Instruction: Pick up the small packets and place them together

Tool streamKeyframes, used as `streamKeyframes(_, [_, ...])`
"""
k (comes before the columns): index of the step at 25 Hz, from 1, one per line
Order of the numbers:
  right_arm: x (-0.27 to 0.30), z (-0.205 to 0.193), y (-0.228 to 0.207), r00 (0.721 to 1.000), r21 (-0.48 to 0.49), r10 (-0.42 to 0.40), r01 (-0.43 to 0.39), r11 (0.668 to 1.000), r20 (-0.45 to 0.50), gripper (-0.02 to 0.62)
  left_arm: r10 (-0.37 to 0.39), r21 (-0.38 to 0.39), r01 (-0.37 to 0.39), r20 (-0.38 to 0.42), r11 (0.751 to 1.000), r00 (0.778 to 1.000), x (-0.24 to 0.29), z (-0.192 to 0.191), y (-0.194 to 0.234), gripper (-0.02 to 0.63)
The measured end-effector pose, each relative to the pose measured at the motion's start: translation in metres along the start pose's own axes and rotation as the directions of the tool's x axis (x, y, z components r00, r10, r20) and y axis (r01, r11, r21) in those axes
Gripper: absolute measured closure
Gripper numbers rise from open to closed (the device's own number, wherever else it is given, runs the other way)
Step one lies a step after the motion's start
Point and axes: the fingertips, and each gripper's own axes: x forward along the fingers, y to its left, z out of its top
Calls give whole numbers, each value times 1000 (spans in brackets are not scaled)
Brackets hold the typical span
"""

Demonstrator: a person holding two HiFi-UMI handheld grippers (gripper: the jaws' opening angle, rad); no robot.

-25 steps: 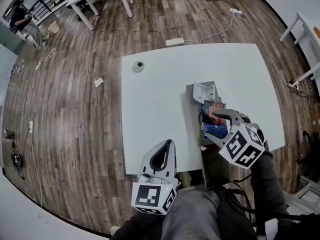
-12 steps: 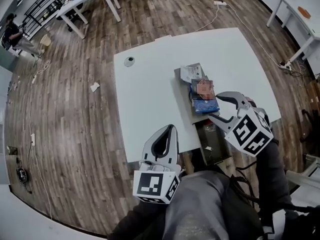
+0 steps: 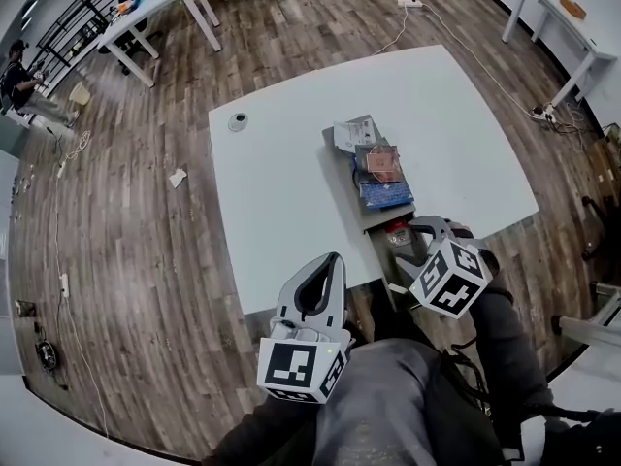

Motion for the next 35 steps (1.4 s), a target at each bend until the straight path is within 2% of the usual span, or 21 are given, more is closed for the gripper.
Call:
streamKeyframes(5, [36, -8, 1, 995, -20, 42, -44, 999, -90, 359, 28, -18, -28, -12, 999, 1000, 5, -4, 15, 612])
streamKeyframes(9, [58, -14, 8, 982, -48, 100, -109, 993, -162, 360, 65, -43, -65, -17, 997, 998, 12, -6, 35, 612])
streamKeyframes(15, [64, -21, 7, 970, -96, 65, -90, 991, -236, 370, 94, -78, -97, -36, 992, 995, 21, -10, 51, 611])
streamKeyframes(16, [65, -22, 4, 970, -119, 41, -71, 990, -241, 394, 93, -81, -96, -37, 992, 995, 23, -11, 51, 612])
streamKeyframes(18, [67, -23, -3, 968, -173, -24, -21, 985, -250, 592, 86, -83, -89, -40, 993, 995, 25, -13, 51, 611])
streamKeyframes(21, [66, -26, 2, 965, -180, -16, -32, 983, -261, 592, 73, -84, -76, -42, 994, 996, 26, -15, 48, 611])
streamKeyframes(26, [55, -33, 38, 959, -105, 117, -148, 983, -258, 592, 51, -70, -53, -36, 996, 998, 21, -13, 40, 611])
streamKeyframes(28, [50, -28, 40, 976, -49, 94, -106, 993, -199, 592, 42, -63, -44, -33, 997, 999, 18, -13, 36, 612])
streamKeyframes(30, [47, -22, 28, 990, -24, 0, -4, 1000, -142, 592, 37, -61, -39, -30, 997, 999, 15, -13, 33, 612])
streamKeyframes(32, [47, -16, 14, 989, -47, -88, 83, 995, -115, 592, 34, -60, -36, -27, 998, 999, 13, -12, 31, 611])
streamKeyframes(35, [51, -7, 0, 982, -107, -159, 148, 983, -102, 592, 36, -58, -38, -23, 998, 999, 12, -11, 31, 612])
